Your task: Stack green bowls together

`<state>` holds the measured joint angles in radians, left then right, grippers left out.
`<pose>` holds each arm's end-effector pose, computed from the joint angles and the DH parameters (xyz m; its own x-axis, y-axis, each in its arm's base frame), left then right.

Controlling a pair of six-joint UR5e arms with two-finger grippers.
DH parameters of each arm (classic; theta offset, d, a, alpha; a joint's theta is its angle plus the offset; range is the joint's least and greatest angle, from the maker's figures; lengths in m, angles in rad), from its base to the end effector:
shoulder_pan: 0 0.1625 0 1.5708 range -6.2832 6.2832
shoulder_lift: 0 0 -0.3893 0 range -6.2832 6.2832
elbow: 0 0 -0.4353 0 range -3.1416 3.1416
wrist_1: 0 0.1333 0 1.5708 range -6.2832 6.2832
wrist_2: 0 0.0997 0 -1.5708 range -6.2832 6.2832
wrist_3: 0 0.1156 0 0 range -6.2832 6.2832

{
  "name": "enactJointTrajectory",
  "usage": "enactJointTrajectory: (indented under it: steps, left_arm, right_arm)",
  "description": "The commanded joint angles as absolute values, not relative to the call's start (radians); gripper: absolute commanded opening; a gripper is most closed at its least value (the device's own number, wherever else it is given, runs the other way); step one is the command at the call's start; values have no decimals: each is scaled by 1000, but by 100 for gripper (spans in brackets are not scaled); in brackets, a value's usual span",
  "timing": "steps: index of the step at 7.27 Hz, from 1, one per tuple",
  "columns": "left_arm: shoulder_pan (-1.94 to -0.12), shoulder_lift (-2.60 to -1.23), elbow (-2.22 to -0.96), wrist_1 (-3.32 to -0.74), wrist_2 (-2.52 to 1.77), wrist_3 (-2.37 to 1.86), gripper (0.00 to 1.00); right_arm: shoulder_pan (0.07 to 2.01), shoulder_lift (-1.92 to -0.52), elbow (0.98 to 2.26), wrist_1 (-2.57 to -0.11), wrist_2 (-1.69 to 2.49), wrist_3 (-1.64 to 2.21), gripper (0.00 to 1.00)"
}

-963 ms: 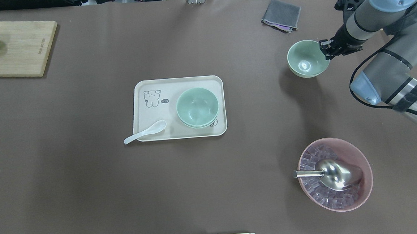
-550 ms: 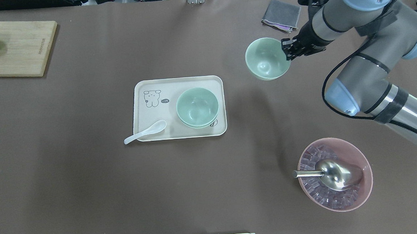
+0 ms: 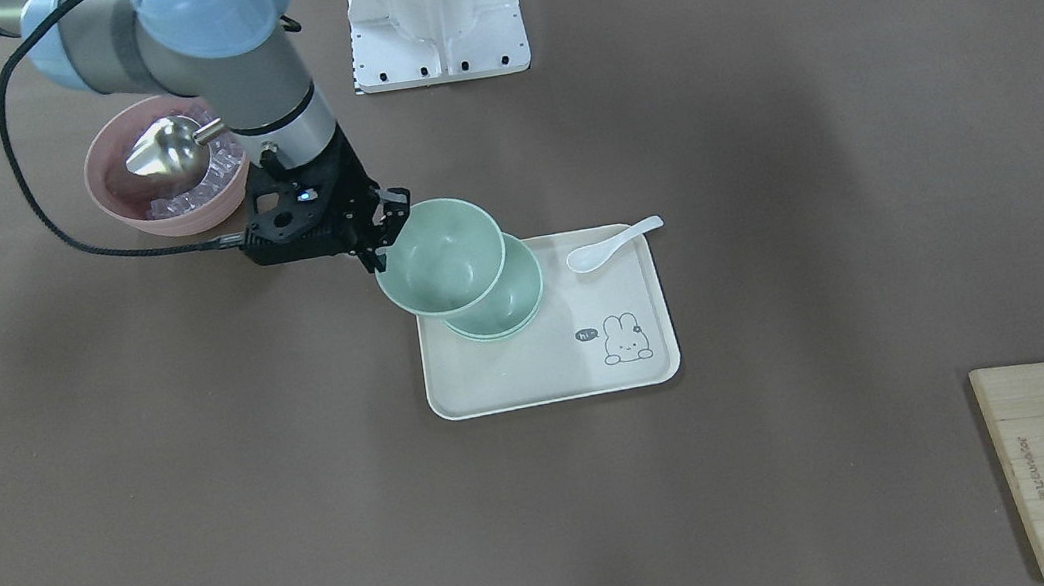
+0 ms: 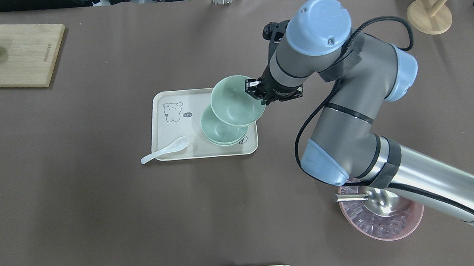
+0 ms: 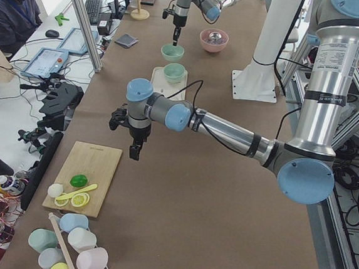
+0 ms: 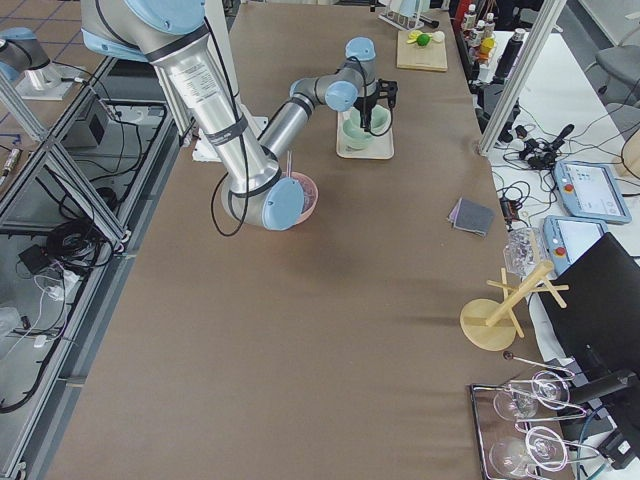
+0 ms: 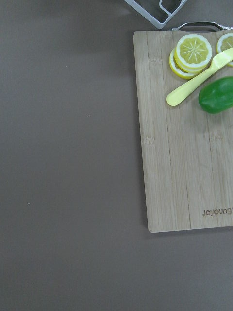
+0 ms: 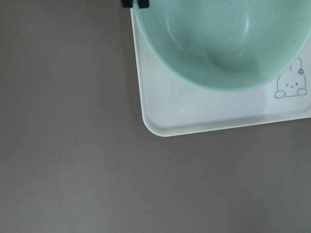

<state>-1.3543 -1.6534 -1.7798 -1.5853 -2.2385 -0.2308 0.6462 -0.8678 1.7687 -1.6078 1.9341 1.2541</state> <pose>0.0625 -0.5714 0.4818 0.7544 0.1286 -0.6437 -0.0331 0.9868 0.1583 -0.4785 -0.4764 0.1126 0.6009 0.0886 0.7944 -0.1684 0.9856 0.0175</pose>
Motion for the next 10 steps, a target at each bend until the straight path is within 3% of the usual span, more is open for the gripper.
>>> enactJointTrajectory:
  steps: [1,6,10]
  left_arm:
    - [-1355,-1600,-1784,-1664,-2238,-235,98]
    - [-1355,-1559,-1776,-1733,-2249,-238,98]
    - [-1355,-1559,-1776,-1735,-2249,-238,98]
  right_arm:
    - [608,-798,1714,-1663,1924,1281,0]
    - [606,-729,1568,-1657,1919,1275,0]
    - [603,-742,1563,-1654,1922,1262,0]
